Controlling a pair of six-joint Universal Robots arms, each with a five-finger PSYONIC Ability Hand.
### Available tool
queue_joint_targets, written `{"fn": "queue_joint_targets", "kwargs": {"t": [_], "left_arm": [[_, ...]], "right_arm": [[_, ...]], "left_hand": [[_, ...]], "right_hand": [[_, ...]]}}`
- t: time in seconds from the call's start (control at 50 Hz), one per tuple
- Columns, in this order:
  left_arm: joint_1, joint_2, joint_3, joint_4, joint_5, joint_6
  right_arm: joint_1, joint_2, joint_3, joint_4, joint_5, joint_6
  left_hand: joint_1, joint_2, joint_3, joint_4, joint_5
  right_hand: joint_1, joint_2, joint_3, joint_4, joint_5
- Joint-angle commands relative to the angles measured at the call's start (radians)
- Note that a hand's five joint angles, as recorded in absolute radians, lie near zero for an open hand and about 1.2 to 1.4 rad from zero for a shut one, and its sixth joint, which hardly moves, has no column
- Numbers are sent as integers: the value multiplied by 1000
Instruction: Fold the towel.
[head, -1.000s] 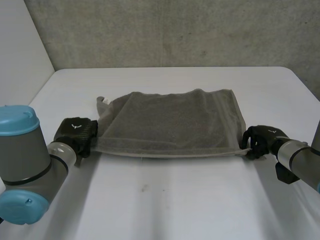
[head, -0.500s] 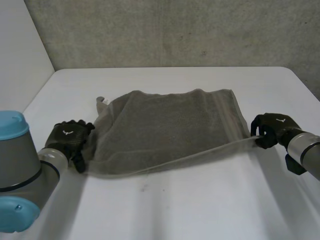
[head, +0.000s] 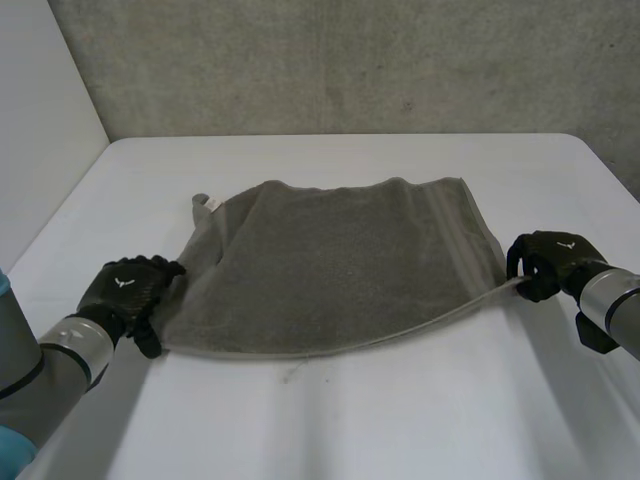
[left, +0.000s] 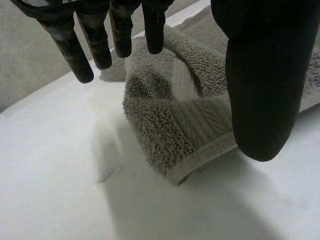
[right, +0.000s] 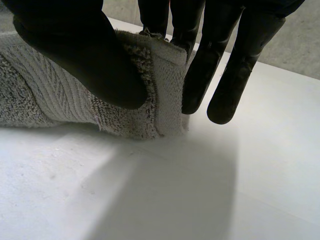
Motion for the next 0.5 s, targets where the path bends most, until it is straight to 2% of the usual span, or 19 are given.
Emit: {"fn": "queue_joint_targets", "kwargs": {"t": [0.02,0.12,0.14,0.16,0.2,0.22,0.26,0.32,0.34,0.44,0.5], "left_arm": [[17,-25,-10,64,23,19],[17,-51,-8,68,23,22],[17,-53,-4,74,24,22],[17,-53,-4,74,24,22],[17,-56,-2,103,23,19],[17,-56,-2,104,23,19],[17,-57,-5,145,21,17],[19,-51,-11,160,21,17],[19,-40,-14,172,20,16],[19,-6,-20,165,13,11],[25,73,-39,160,15,13]], "right_arm": [[0,3,1,0,-1,-4],[0,3,1,0,-1,-4],[0,5,0,-1,-1,-4],[0,5,0,-1,-1,-4],[0,5,0,-1,0,-4],[0,5,0,-1,2,-4],[0,3,0,-1,3,-4],[-2,0,0,-1,7,-4],[-2,-2,1,-1,8,-4],[-2,-14,3,2,7,-5],[0,-29,4,9,-3,-23]], "left_hand": [[121,120,122,121,124],[133,132,134,133,136],[381,380,382,381,384],[383,381,383,383,386],[628,627,629,628,631],[629,628,630,629,632],[845,844,846,846,849],[964,963,965,964,967],[1129,1128,1130,1129,1132],[1131,1129,1132,1131,1134],[1131,1129,1132,1131,1134]], "right_hand": [[6,182,183,179,185],[6,182,183,179,185],[6,182,183,179,185],[6,182,183,179,185],[6,182,183,179,185],[6,182,183,179,185],[6,182,183,179,185],[6,182,183,179,185],[6,182,183,179,185],[6,182,183,179,185],[6,182,183,179,185]]}}
